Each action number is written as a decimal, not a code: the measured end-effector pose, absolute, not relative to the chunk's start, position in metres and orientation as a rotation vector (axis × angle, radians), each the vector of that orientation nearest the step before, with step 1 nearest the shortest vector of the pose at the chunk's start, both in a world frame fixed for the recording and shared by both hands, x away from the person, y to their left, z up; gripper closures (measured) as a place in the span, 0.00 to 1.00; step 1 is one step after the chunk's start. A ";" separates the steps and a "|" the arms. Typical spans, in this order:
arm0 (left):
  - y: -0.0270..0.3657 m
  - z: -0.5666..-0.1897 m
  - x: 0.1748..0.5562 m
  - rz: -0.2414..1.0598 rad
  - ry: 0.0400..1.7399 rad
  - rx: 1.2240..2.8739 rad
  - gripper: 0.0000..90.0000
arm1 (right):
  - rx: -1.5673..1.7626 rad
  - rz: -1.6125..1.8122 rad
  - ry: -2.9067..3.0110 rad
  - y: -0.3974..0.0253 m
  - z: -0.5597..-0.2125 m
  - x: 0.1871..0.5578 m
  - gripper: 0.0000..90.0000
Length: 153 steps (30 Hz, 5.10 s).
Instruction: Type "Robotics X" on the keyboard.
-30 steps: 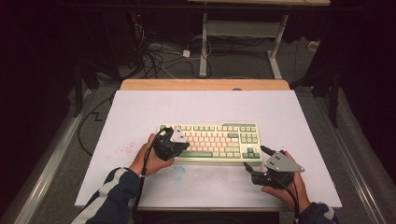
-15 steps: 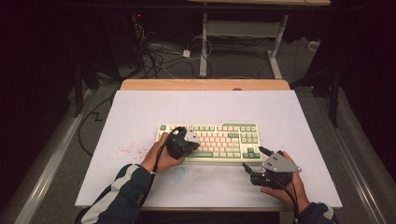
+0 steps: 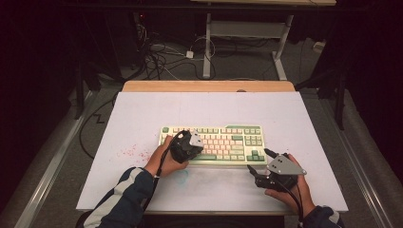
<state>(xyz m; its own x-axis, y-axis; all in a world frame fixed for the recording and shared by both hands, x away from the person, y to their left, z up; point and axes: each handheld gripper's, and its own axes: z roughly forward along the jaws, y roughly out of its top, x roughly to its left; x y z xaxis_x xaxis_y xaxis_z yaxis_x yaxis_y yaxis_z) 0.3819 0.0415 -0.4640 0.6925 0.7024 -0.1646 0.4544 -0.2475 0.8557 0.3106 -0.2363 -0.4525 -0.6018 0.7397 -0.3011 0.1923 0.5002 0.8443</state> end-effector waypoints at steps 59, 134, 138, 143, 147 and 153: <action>0.151 -0.462 0.340 0.611 0.903 1.606 0.22 | 0.679 1.132 2.253 -0.232 -0.445 0.321 0.82; 0.166 -0.482 0.324 0.579 0.991 1.671 0.22 | 0.629 1.177 2.255 -0.154 -0.419 0.393 0.67; 0.166 -0.482 0.324 0.573 0.996 1.657 0.25 | 0.624 1.195 2.206 -0.164 -0.414 0.382 0.53; 0.166 -0.481 0.324 0.576 1.000 1.655 0.27 | 0.612 1.197 2.147 -0.178 -0.413 0.366 0.45; 0.165 -0.481 0.324 0.576 1.004 1.653 0.28 | 0.618 1.181 2.114 -0.191 -0.415 0.357 0.38; 0.165 -0.481 0.326 0.565 1.021 1.653 0.29 | 0.652 1.195 2.067 -0.210 -0.417 0.347 0.29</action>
